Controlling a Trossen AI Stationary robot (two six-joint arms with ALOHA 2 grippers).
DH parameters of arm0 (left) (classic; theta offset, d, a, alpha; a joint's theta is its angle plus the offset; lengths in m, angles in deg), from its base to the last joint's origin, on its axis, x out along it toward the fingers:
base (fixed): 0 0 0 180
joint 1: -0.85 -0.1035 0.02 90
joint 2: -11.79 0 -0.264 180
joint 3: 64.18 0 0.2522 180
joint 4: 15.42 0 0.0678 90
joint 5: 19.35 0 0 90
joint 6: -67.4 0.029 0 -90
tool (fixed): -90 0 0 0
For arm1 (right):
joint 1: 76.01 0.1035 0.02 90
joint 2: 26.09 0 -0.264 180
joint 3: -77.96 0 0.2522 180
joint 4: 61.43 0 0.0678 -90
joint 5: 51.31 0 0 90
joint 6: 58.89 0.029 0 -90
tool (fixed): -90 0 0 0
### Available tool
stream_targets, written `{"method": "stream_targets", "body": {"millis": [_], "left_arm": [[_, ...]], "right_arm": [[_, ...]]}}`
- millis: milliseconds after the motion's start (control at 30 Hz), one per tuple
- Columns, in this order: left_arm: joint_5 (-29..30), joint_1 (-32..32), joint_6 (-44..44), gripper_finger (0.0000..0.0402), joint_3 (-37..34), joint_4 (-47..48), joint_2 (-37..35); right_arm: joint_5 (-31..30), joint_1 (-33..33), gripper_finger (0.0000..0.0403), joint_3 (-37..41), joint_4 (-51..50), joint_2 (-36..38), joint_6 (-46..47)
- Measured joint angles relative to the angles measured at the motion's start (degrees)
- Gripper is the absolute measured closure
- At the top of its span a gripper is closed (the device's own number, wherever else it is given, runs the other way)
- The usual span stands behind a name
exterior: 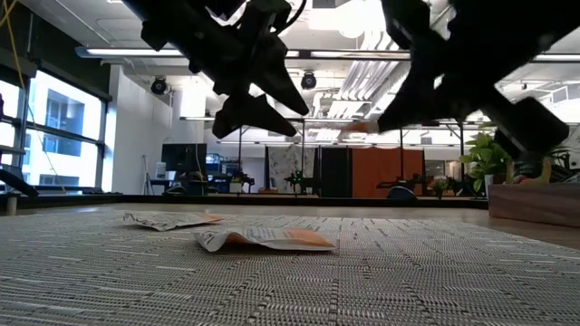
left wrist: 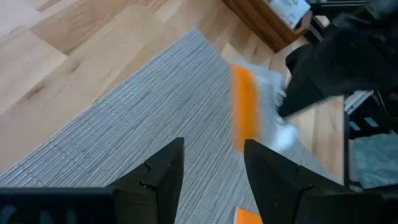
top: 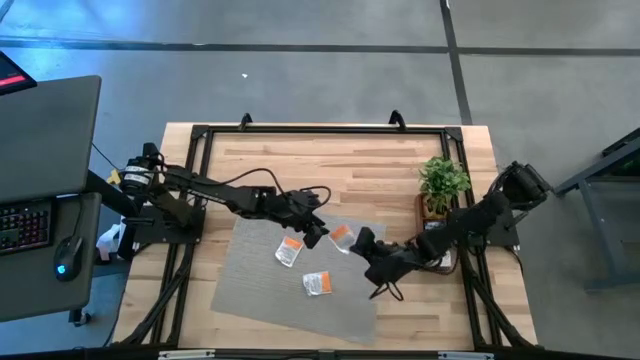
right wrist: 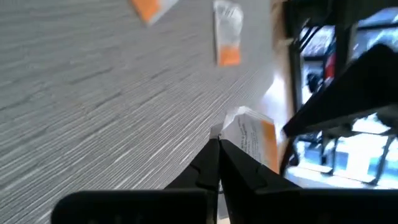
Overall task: Pick & Place Tea
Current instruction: Put the white tea bag into the bottom section of the wooden organizer
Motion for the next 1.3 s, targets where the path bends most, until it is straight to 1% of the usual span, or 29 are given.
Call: {"method": "stream_targets", "body": {"millis": [67, 200, 300, 467, 600, 733, 833, 967, 1067, 1167, 1300], "left_arm": [[-1.2, -0.1, 0.0, 0.0236, 0.0, -0.2, 0.0], [-0.9, 0.0, 0.0, 0.0236, 0.0, -0.5, 0.0], [-0.9, 0.0, 0.1, 0.0236, 0.0, -1.5, 0.0], [-1.5, 0.0, 0.5, 0.0236, 0.0, -2.0, 0.0], [-0.2, 0.0, 0.6, 0.0236, 0.0, -1.9, 0.0], [2.7, 0.0, 0.6, 0.0236, 0.0, -1.9, 0.0], [3.1, 0.0, 0.6, 0.0236, 0.0, -1.9, 0.0], [0.6, 0.0, 0.6, 0.0236, 0.0, -1.9, 0.0], [0.3, 0.0, 1.4, 0.0237, 0.0, -1.9, 0.0], [0.3, 0.0, 4.2, 0.0254, 0.0, -1.8, 0.0], [0.5, 0.0, 6.4, 0.0305, 0.0, -1.8, 0.0]], "right_arm": [[0.2, -0.5, 0.0400, 0.0, 1.7, 0.0, -3.2], [1.0, -2.4, 0.0397, 0.0, 3.6, 0.0, -9.0], [1.7, -4.0, 0.0399, 0.0, 4.6, 0.0, -11.5], [3.7, -6.2, 0.0399, 0.0, 4.6, 0.1, -11.5], [6.7, -6.1, 0.0401, 0.0, 4.4, 0.1, -11.4], [8.8, -6.1, 0.0399, 0.0, 4.2, 0.1, -11.3], [8.2, -6.4, 0.0401, 0.0, 4.2, 0.1, -11.4], [6.9, -7.6, 0.0400, 0.0, 4.2, 0.1, -11.8], [6.9, -8.8, 0.0401, 0.0, 4.4, 0.1, -12.0], [7.5, -9.8, 0.0401, 0.0, 4.6, 0.2, -12.0], [10.9, -10.7, 0.0393, 0.0, 4.8, 0.2, -11.4]]}}
